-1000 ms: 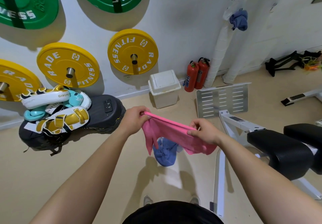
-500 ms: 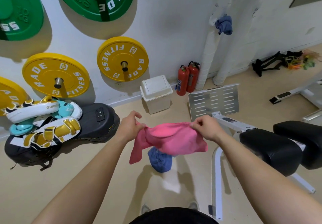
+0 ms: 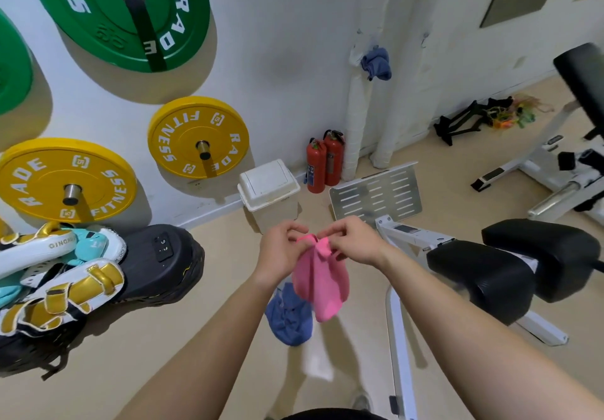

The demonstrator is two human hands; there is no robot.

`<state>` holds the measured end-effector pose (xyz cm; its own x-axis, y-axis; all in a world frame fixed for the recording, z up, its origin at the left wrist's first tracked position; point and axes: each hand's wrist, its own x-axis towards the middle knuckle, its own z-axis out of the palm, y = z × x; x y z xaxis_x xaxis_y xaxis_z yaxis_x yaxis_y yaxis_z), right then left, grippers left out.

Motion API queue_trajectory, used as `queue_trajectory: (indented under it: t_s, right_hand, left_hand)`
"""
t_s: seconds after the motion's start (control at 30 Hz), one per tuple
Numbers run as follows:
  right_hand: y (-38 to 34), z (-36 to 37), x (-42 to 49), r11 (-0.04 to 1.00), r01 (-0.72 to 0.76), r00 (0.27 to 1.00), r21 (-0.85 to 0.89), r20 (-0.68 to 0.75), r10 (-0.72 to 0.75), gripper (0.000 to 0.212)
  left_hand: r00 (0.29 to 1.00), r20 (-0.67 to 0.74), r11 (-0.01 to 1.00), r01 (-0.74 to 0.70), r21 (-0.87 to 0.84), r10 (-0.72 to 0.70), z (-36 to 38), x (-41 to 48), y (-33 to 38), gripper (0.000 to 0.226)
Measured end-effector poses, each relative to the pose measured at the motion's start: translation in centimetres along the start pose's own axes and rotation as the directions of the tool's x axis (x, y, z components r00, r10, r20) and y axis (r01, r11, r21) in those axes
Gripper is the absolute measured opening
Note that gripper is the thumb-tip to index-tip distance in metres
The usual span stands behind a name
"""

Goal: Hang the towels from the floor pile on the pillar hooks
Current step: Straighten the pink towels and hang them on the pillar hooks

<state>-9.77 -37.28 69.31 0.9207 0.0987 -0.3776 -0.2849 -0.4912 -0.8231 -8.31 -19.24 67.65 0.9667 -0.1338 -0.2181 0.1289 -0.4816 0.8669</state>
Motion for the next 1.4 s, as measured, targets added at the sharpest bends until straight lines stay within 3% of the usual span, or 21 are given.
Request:
queue_trajectory:
  t_s: [0.1,0.27,0.5,0.93,1.4]
  right_hand:
    - [-0.4,-0.8,-0.3,0.996,0.089,0.996,0.002,0.017,-0.089,0.043]
    - [-0.7,-1.4,-0.2,0.987,0.154,0.985,-0.05,-0.071,-0.158,0.03]
    - [-1.2,-0.8,0.0,0.934,0.275,0.952,-0.228,-0.073,-0.298,0.005]
    - [-1.4,-1.0,-1.7,0.932,0.257,0.957,-0.257,-0.065,-0.282,0.019]
    - [-0.7,-0.7,-1.0,0.958,0.144,0.976,-0.248,-0.125,-0.179,0.033]
  left_hand:
    - [0.999,-0.012,0.999,-0.032,-0.016,0.032,0.3,0.3,1.1,0.011]
    - [0.999,-0.04,0.99,-0.039,-0.134,0.034,0.2,0.2,2.3,0.009]
    - [0.998,-0.068,0.964,-0.007,-0.267,-0.011,0.1,-0.2,2.4,0.011]
    - [0.995,-0.011,0.969,-0.103,-0.224,0.103,0.1,-1.7,2.0,0.013]
    - [0.985,0.052,0.978,-0.155,-0.14,0.163,-0.6,-2.5,1.8,0.017]
